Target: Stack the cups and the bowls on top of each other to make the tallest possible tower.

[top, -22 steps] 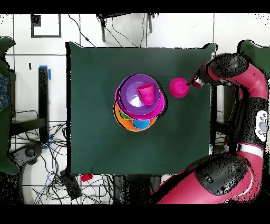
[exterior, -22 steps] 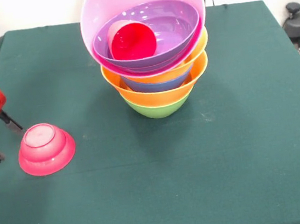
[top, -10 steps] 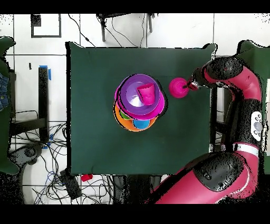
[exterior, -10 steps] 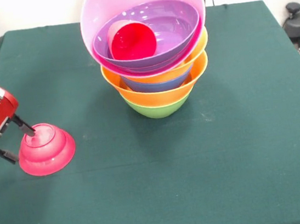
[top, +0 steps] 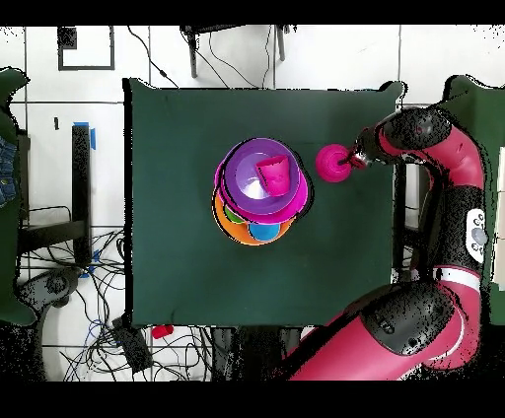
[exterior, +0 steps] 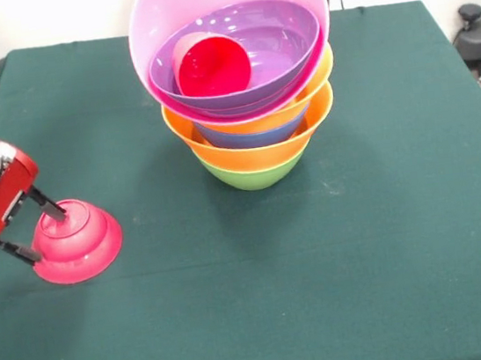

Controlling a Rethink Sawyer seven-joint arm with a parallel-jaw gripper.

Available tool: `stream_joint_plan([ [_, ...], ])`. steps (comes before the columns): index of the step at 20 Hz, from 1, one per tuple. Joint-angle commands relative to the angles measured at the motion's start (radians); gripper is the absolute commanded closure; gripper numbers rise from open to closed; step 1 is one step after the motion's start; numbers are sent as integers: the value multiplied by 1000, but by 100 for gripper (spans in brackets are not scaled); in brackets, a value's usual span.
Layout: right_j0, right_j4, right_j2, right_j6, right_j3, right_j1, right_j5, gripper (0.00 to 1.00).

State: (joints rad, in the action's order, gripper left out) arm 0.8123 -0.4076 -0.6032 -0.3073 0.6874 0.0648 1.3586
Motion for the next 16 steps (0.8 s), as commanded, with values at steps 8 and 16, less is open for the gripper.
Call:
stream_joint_plan([
  [8,-60,-37,66,-150,21,-93,-145,100],
  [16,-65,-24,82,-158,38,-97,-173,100],
])
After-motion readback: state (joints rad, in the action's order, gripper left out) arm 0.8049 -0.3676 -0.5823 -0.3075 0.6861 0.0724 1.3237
